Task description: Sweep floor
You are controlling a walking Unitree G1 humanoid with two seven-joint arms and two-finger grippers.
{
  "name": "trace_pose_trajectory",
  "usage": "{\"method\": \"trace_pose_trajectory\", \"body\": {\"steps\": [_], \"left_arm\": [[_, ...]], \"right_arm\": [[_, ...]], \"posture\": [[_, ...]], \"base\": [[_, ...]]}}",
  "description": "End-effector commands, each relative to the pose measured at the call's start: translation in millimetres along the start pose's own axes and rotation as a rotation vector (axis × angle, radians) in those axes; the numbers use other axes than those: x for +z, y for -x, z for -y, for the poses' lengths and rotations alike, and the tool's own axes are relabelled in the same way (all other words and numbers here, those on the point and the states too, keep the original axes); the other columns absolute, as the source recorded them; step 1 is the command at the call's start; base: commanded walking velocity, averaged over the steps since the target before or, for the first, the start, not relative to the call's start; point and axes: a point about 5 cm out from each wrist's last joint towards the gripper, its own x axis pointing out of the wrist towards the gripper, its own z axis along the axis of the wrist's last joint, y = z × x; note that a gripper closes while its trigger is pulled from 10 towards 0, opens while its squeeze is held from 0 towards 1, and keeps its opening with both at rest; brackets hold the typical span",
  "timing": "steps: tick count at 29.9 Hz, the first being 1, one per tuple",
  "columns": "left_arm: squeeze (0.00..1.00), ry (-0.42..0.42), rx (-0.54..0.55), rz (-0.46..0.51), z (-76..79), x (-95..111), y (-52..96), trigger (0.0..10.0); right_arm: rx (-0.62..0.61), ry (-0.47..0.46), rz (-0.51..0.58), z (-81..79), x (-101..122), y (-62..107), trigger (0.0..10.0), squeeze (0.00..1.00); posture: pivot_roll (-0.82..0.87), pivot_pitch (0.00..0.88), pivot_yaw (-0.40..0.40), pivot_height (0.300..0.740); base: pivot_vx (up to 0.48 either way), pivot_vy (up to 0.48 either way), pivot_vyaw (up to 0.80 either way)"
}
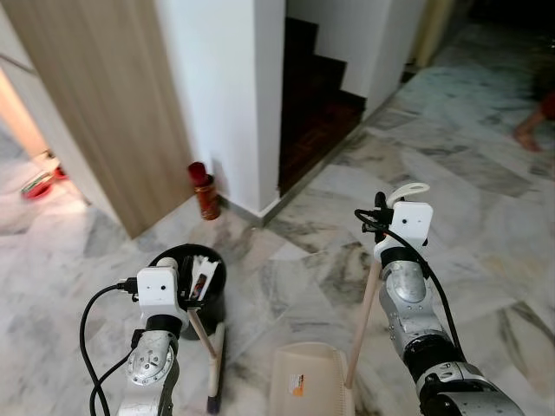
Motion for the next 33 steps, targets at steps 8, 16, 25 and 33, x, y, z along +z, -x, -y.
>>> {"method": "trace_pose_trajectory", "body": {"steps": [8,16,25,33], "left_arm": [[0.0,0.005,-0.006,0.033,1.6,6.7,-6.7,10.0],[0.0,0.003,-0.016,0.035,3.1,7.7,-8.9,10.0],[0.0,0.0,-0.003,0.041,-0.7,8.7,-8.5,10.0],[0.0,0.006,0.011,0.042,-0.5,8.8,-7.7,10.0]], "right_arm": [[-0.011,0.008,0.007,1.5,1.9,-1.5,10.0,0.0],[-0.021,0.009,0.004,2.8,1.2,-1.3,10.0,0.0],[-0.017,0.01,0.001,0.4,1.5,-2.0,10.0,0.0],[-0.016,0.014,0.002,0.8,2.5,-3.3,10.0,0.0]], "posture": [[0.03,0.0,0.039,0.74],[0.03,0.0,0.042,0.74],[0.03,0.005,0.04,0.74],[0.03,0.014,0.04,0.74]], "base": [[0.0,-0.092,-0.79],[0.0,0.0,-0.79],[0.0,0.0,-0.78],[0.0,0.0,-0.78]]}}
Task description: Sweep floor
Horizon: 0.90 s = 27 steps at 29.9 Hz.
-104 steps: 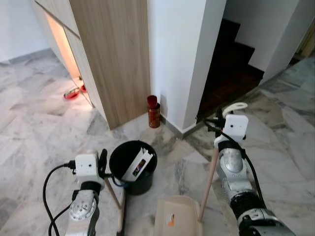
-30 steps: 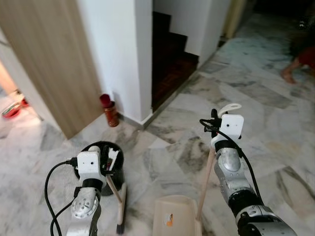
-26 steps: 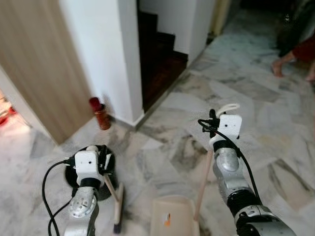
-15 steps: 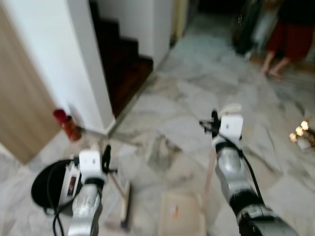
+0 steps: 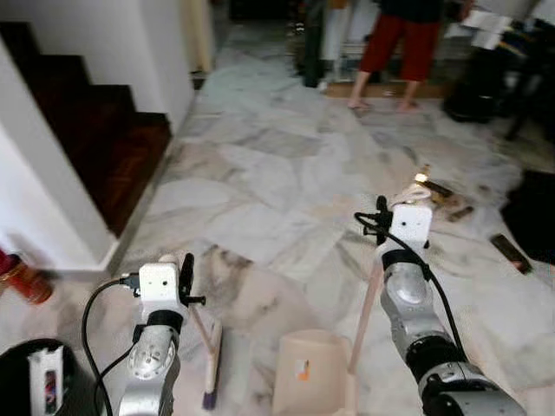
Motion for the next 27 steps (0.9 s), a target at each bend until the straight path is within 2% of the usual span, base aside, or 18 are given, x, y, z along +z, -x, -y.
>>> {"method": "trace_pose_trajectory", "body": {"steps": [1,13,19,27], "left_arm": [[0.0,0.0,0.008,0.042,-2.8,8.6,-2.6,10.0],[0.0,0.008,-0.001,0.064,-0.6,15.2,-11.0,10.0],[0.0,0.012,-0.001,0.058,1.3,13.8,-9.6,10.0],[0.0,0.004,0.013,0.051,-3.5,11.9,-7.1,10.0]], "right_arm": [[0.009,-0.006,0.027,-5.9,8.2,-4.5,10.0,0.0],[0.004,-0.017,0.027,-8.1,7.2,-2.7,10.0,0.0],[0.008,-0.021,0.025,-9.4,7.2,-3.0,10.0,0.0],[0.02,-0.024,0.019,-13.5,5.7,-1.6,10.0,0.0]], "posture": [[0.02,0.016,0.048,0.74],[0.02,0.02,0.06,0.74],[0.02,0.017,0.052,0.74],[0.03,0.004,0.047,0.74]], "base": [[0.0,0.0,-0.78],[0.0,0.0,-0.78],[0.0,0.0,-0.77],[0.0,0.0,-0.77]]}}
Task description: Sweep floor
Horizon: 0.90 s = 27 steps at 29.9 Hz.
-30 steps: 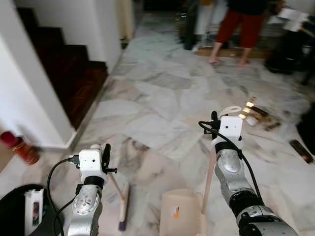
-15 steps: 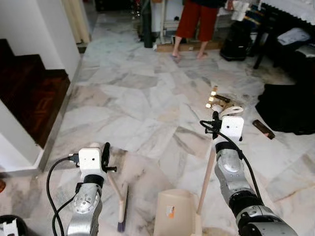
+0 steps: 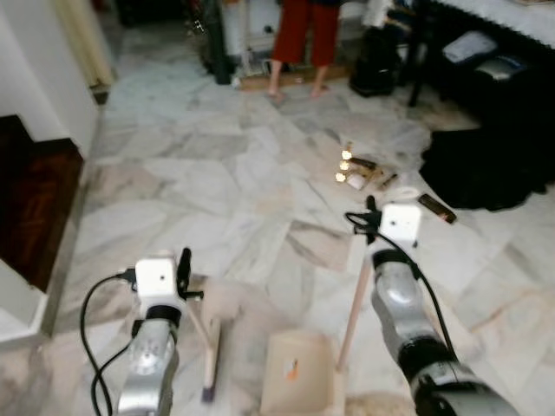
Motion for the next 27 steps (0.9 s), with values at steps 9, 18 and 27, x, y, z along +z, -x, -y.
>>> {"method": "trace_pose_trajectory", "body": {"steps": [9,18,27], "left_arm": [[0.0,-0.014,0.004,0.024,-2.1,4.7,-1.3,10.0],[0.0,-0.014,0.005,0.025,-3.3,3.6,-1.3,10.0],[0.0,-0.012,0.001,0.029,-3.4,3.9,-2.8,10.0]], "right_arm": [[0.027,-0.006,0.036,-9.2,7.9,-2.4,10.0,0.0],[0.036,-0.003,0.028,-10.8,5.2,-0.6,10.0,0.0],[0.036,-0.003,0.027,-11.2,4.7,-0.3,10.0,0.0]], "posture": [[0.02,0.0,0.048,0.74],[0.02,0.0,0.039,0.74],[0.01,0.0,0.042,0.74]], "base": [[0.0,0.0,-0.76],[0.0,0.0,-0.75],[0.0,0.0,-0.75]]}}
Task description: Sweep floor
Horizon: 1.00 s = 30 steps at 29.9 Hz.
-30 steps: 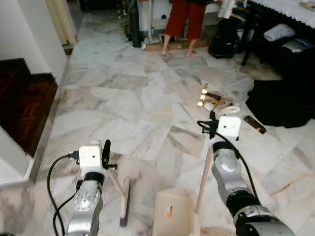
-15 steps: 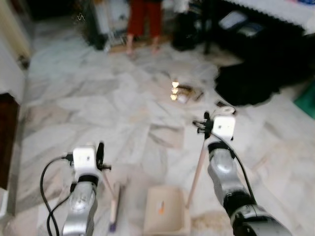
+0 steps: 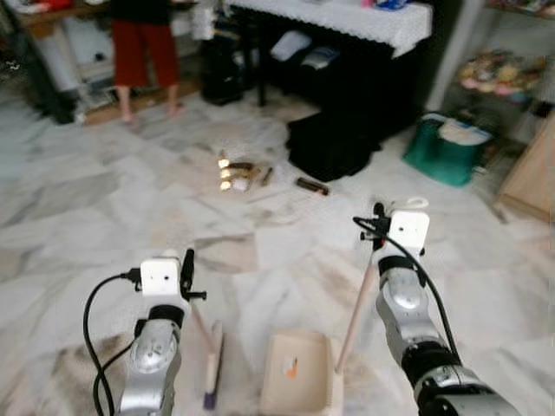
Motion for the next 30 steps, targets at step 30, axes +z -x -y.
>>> {"method": "trace_pose_trajectory", "body": {"steps": [30], "left_arm": [[0.0,0.038,-0.039,0.064,5.2,13.3,-12.9,10.0]], "right_arm": [[0.01,-0.022,0.05,-2.6,7.5,-1.2,10.0,0.0]], "posture": [[-0.01,0.0,0.066,0.74]], "base": [[0.051,0.0,-0.09]]}}
